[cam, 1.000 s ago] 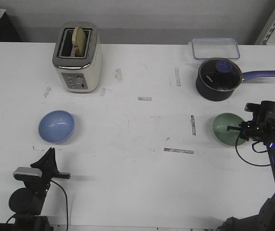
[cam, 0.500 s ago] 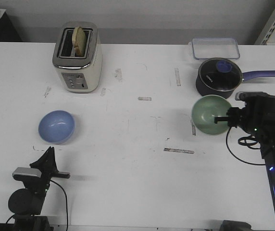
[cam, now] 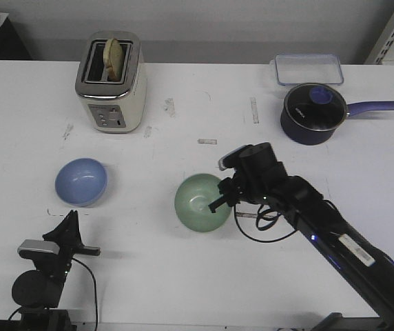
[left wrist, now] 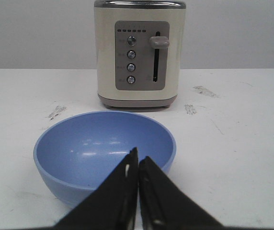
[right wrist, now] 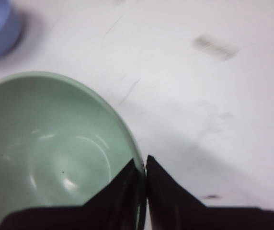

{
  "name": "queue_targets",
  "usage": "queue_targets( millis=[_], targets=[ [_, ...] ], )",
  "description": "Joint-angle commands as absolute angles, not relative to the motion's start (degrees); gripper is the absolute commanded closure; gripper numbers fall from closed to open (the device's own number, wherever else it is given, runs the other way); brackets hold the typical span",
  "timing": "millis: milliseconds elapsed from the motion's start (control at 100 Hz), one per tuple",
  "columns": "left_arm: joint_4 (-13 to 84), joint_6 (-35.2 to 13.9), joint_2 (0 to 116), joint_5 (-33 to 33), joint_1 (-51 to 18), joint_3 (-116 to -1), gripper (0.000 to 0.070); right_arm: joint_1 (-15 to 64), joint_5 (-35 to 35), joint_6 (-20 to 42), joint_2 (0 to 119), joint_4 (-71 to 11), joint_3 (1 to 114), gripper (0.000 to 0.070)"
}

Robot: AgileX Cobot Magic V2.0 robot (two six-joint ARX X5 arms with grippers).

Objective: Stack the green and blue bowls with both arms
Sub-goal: 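Drag the green bowl with the right gripper toward the table center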

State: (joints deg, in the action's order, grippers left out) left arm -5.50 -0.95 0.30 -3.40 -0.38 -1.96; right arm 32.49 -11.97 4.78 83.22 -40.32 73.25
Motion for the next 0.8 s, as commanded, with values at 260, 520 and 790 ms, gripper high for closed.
queue_targets(
  millis=[260,520,790],
  targets=[
    [-6.09,-0.69,0.25,-3.68,-0.38,-0.78,0.0698,37.6,-11.51,3.88,95.59,-39.03,73.91,0.07],
    [-6.07,-0.69,0.25,-3.68,-0.38,-0.78,0.0698,37.71,-11.53,2.9,98.0,-39.03,73.91,0.07],
    [-6.07,-0.69,0.25,-3.68,-0.38,-0.78,0.0698,37.71,-13.15,2.52,97.91,-39.48,73.93,0.0316]
  ],
)
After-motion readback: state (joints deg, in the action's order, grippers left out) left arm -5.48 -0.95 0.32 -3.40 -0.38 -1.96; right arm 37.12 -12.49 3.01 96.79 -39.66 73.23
